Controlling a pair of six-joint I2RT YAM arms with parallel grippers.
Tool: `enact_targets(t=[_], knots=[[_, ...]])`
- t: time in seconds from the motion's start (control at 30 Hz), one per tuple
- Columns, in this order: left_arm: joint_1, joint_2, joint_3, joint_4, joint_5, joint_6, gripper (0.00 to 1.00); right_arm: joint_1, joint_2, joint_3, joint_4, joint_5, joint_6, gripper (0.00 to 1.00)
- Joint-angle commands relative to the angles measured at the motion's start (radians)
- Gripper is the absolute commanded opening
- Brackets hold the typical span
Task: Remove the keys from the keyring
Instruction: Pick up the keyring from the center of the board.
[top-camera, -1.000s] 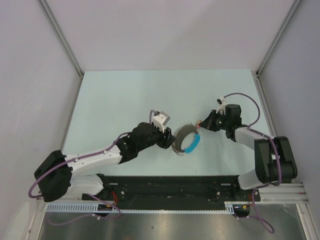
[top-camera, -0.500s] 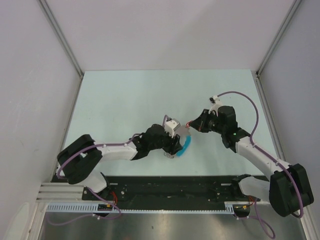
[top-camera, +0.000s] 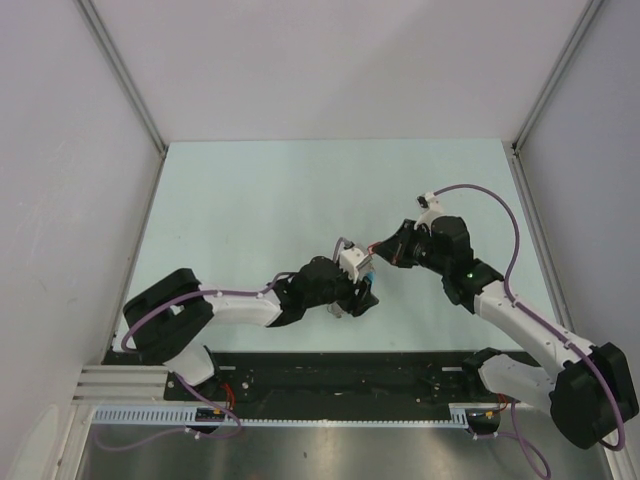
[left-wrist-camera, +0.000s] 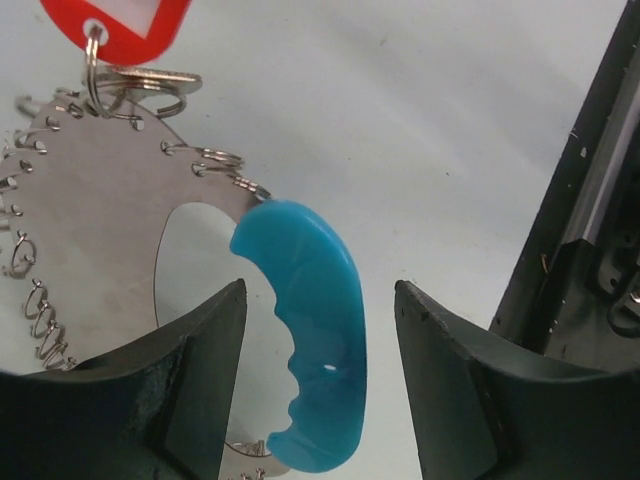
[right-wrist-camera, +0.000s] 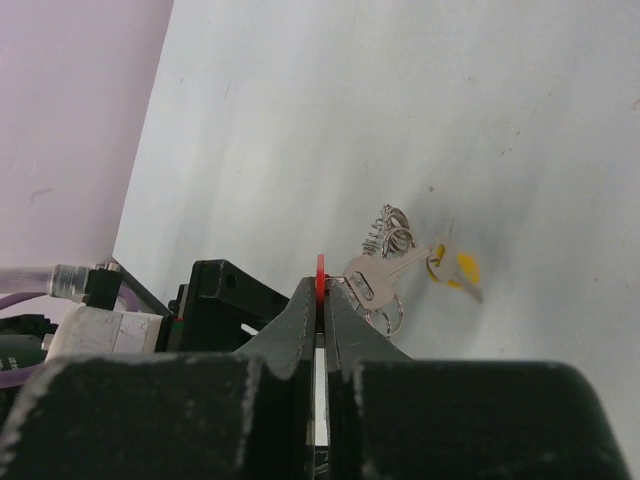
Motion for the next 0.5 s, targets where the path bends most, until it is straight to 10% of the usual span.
enact_targets(t=[0.0, 0.47], knots=[[-0.028, -0.001, -0.004, 0.079, -0.099, 0.045, 0.65, 0.013, -0.038, 0.054, 0.029, 0.026, 0.031, 0.00], [-0.053, -0.131, -0.048, 0.025, -0.260, 0.093, 0.00, 0.007, -0.085, 0.057, -0.006, -0.095, -0.056, 0.00]])
